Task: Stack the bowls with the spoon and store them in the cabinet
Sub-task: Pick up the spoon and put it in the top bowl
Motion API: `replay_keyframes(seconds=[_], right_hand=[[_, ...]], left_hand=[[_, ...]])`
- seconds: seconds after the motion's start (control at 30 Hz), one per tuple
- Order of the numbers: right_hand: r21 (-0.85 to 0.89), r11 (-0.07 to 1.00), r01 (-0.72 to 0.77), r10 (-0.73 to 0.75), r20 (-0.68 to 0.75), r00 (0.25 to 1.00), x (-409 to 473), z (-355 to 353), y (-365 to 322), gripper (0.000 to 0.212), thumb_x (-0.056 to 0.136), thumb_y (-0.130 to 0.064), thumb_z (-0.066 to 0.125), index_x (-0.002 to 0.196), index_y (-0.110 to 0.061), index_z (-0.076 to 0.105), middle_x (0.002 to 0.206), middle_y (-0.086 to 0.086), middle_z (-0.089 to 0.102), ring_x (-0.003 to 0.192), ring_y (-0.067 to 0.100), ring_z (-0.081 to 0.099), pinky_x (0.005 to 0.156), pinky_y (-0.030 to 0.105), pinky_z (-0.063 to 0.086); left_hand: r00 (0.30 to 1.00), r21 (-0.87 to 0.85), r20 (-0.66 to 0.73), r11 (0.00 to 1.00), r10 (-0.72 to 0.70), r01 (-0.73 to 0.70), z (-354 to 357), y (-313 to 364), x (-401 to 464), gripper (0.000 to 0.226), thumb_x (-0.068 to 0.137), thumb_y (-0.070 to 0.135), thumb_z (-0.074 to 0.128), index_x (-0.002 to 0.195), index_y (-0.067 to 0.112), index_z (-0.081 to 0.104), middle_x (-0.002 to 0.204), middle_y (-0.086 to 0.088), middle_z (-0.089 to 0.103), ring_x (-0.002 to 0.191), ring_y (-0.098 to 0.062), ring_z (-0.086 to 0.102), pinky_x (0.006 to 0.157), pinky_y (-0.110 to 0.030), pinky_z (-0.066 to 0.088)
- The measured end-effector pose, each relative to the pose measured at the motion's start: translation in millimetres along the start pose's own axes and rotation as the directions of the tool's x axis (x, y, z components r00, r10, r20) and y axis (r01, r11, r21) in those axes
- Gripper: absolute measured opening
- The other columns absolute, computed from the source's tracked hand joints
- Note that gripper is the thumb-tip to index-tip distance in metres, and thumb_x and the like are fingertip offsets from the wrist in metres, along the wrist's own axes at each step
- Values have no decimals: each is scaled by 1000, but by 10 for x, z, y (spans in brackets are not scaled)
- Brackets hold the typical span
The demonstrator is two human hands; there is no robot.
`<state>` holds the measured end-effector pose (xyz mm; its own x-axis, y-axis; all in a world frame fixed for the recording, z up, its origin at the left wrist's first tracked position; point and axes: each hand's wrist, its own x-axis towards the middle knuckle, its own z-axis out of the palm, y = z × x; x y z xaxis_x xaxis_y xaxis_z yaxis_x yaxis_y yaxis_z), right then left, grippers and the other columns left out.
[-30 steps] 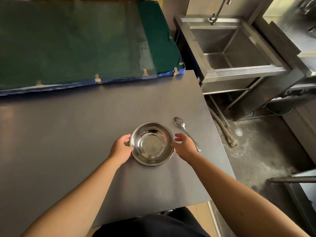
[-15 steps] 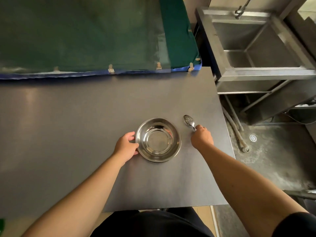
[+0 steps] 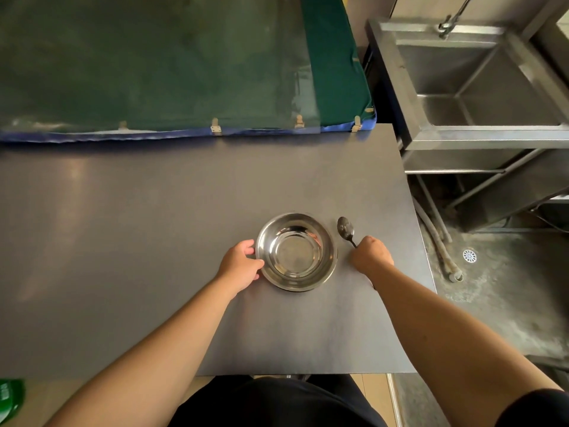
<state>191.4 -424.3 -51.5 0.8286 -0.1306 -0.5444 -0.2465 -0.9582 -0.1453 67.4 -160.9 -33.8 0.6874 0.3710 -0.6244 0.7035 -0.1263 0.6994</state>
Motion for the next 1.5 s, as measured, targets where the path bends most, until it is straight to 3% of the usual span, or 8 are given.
replay_keyframes(seconds=[0.17, 0.27, 0.43, 0.6, 0.77, 0.87, 1.03, 1.5], right_hand=[[76, 996, 40, -37, -41, 998, -137, -43, 9, 20, 91, -17, 49, 105, -7, 57, 95, 9, 61, 86, 32, 61, 70, 36, 50], [163, 979, 120, -101, -117, 988, -274, -72, -13, 17, 91, -21, 49, 104, -12, 56, 92, 6, 61, 83, 29, 60, 68, 33, 46], [228, 941, 249, -231, -105, 967, -536, -15, -153, 10, 91, -24, 52, 95, -19, 59, 82, -2, 60, 72, 21, 59, 62, 29, 46], [201, 927, 316, -320, -16, 947, -702, 156, -404, 8, 88, -21, 55, 93, -19, 62, 87, 0, 63, 76, 21, 58, 64, 27, 43], [122, 939, 323, -329, 31, 944, -763, 292, -631, 15, 85, -16, 54, 96, -15, 65, 89, 1, 65, 81, 24, 62, 66, 29, 47], [39, 945, 325, -327, 40, 944, -763, 343, -719, 21, 85, -17, 53, 101, -13, 67, 98, 7, 70, 87, 30, 64, 71, 31, 50], [-57, 940, 335, -334, 39, 942, -741, 389, -723, 21, 88, -18, 52, 104, -13, 65, 98, 8, 69, 77, 27, 58, 71, 34, 53], [-50, 933, 356, -352, 65, 934, -692, 313, -648, 26, 92, -15, 47, 112, -17, 64, 109, 8, 68, 90, 31, 63, 69, 32, 47]], left_hand=[[997, 193, 15, 978, 72, -74, -31, 9, 28, 71, 84, 19, 69, 150, 18, 40, 146, -3, 52, 119, -28, 61, 103, -40, 48], [994, 232, 28, 967, 102, -106, -33, 22, 37, 70, 84, 20, 70, 148, 18, 43, 146, -4, 53, 127, -23, 55, 96, -29, 41], [987, 232, 36, 959, 157, -161, -31, 47, 22, 52, 82, 16, 71, 132, 18, 57, 126, 0, 64, 95, -14, 57, 70, -19, 40], [985, 240, 56, 955, 164, -173, -47, -3, 16, 52, 84, 17, 68, 135, 18, 56, 132, 1, 60, 102, -12, 50, 84, -25, 36], [981, 265, 74, 945, 177, -190, -55, -54, -20, 51, 83, 20, 68, 133, 21, 58, 136, -2, 58, 107, -16, 55, 84, -27, 39], [983, 304, 84, 935, 162, -180, -67, -85, -38, 59, 83, 23, 68, 140, 21, 52, 142, -3, 52, 122, -22, 55, 93, -30, 44], [978, 335, 104, 920, 178, -203, -75, -84, -62, 63, 84, 24, 67, 144, 22, 48, 144, -4, 49, 120, -25, 58, 101, -36, 47], [984, 391, 49, 903, 173, -178, 41, -52, -46, 61, 85, 31, 68, 142, 21, 48, 141, -6, 46, 119, -24, 55, 91, -28, 42]])
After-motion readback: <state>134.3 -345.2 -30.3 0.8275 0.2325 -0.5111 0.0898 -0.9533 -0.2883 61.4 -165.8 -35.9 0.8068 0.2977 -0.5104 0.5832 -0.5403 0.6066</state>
